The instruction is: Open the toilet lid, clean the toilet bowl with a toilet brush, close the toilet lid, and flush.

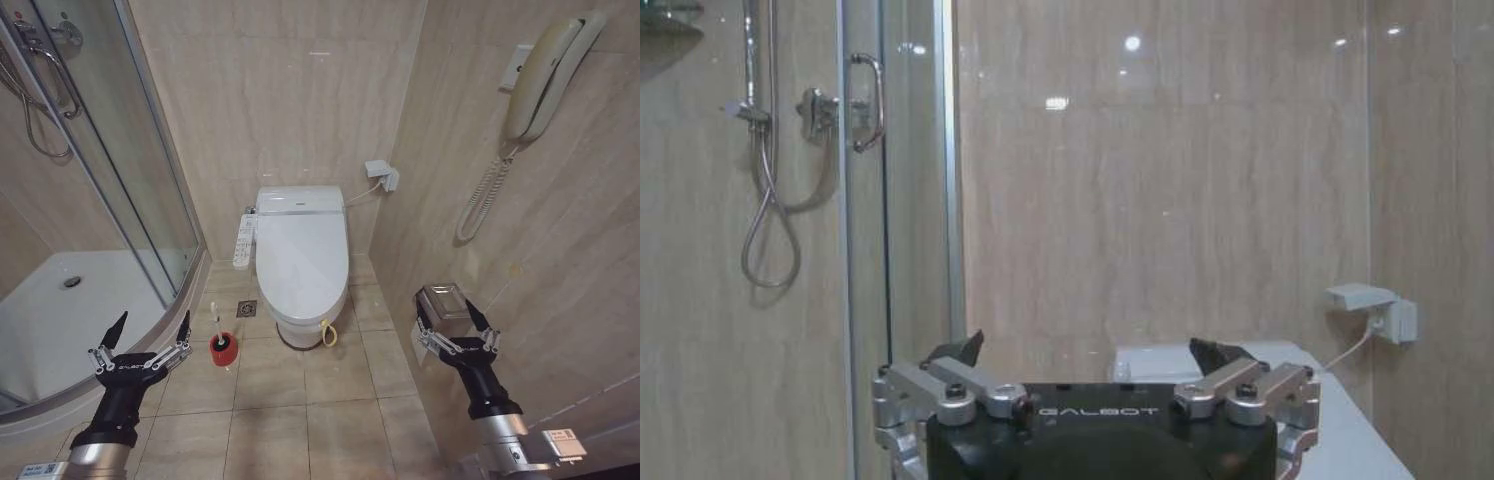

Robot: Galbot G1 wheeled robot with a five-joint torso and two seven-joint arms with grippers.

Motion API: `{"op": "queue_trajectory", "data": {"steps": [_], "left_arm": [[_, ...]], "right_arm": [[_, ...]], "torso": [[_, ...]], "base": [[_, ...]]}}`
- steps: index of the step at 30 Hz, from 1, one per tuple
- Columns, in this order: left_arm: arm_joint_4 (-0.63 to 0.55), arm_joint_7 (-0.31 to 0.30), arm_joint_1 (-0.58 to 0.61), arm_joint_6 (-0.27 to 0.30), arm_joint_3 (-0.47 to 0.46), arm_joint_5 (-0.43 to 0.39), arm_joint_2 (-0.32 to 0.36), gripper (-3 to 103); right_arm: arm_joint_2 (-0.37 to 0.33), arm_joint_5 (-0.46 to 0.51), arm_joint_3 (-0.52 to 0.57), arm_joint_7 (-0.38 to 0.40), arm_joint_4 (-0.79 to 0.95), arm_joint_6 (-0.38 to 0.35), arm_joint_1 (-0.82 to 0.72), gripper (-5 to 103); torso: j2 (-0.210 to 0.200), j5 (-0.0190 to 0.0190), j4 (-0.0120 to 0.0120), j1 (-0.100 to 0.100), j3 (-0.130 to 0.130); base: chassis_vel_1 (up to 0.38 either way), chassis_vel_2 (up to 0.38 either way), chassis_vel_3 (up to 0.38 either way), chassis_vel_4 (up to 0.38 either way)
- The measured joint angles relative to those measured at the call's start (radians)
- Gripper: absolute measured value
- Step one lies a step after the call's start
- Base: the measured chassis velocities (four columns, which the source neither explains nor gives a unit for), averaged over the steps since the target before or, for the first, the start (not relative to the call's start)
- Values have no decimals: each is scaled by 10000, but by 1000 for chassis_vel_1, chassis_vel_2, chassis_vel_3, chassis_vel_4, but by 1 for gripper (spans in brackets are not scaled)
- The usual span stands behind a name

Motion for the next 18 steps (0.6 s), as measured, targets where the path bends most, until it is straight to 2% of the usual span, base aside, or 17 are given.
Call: {"op": "queue_trajectory", "data": {"steps": [12, 18], "left_arm": [[0, 0, 0, 0, 0, 0, 0, 100], [0, 0, 0, 0, 0, 0, 0, 100]], "right_arm": [[-13, 36, -25, -195, 13, -74, -21, 100], [-15, 144, 38, -614, 177, -530, -57, 100]], "torso": [[0, 0, 0, 0, 0], [0, -1, 0, 0, 0]], "base": [[0, 0, 0, 0], [0, 0, 0, 0]]}}
